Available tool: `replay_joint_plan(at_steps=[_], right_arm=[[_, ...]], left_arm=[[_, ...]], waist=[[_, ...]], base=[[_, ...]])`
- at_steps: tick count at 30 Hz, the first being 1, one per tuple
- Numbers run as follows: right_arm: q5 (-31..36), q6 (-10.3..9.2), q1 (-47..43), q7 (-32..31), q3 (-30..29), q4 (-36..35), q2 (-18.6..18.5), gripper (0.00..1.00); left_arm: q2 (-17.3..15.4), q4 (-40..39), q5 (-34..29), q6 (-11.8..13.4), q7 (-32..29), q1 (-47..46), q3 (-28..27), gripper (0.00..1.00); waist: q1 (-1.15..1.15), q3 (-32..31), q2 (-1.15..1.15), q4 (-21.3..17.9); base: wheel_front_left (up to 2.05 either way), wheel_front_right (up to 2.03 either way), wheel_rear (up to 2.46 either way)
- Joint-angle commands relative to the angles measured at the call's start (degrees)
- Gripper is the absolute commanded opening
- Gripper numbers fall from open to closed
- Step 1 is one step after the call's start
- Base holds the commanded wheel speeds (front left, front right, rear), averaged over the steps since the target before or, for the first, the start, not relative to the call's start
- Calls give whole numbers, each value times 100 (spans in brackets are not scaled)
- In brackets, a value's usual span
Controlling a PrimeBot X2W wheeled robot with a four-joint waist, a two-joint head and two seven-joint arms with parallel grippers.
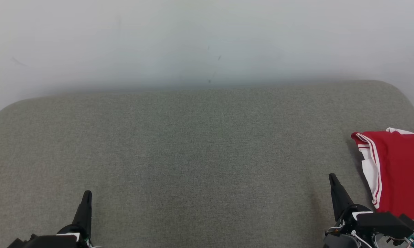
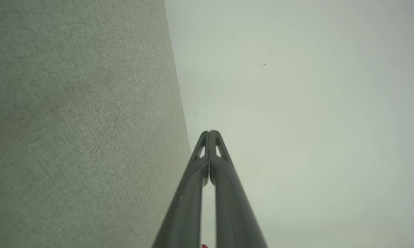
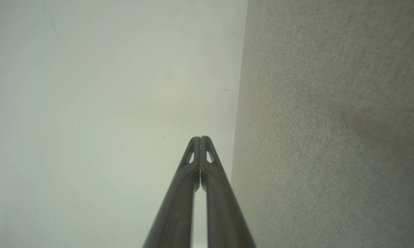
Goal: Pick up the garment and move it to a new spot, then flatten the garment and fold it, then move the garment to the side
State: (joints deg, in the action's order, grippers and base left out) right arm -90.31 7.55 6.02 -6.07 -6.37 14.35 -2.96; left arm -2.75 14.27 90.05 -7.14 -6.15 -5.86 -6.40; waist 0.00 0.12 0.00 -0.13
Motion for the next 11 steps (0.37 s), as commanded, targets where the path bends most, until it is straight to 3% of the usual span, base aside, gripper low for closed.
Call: replay_joint_plan(at_steps=[1, 11], right_arm=[[-121, -12, 35, -41, -15, -32, 15, 0], [-214, -12, 32, -67, -25, -46, 15, 0]], left_arm=[[-23, -27, 152, -50, -33, -49, -23, 0], [-22, -30, 249, -52, -53, -71, -26, 0]], waist=[[0, 2, 0, 4], [0, 6, 0, 13]], base=[[0, 0, 0], [0, 0, 0]])
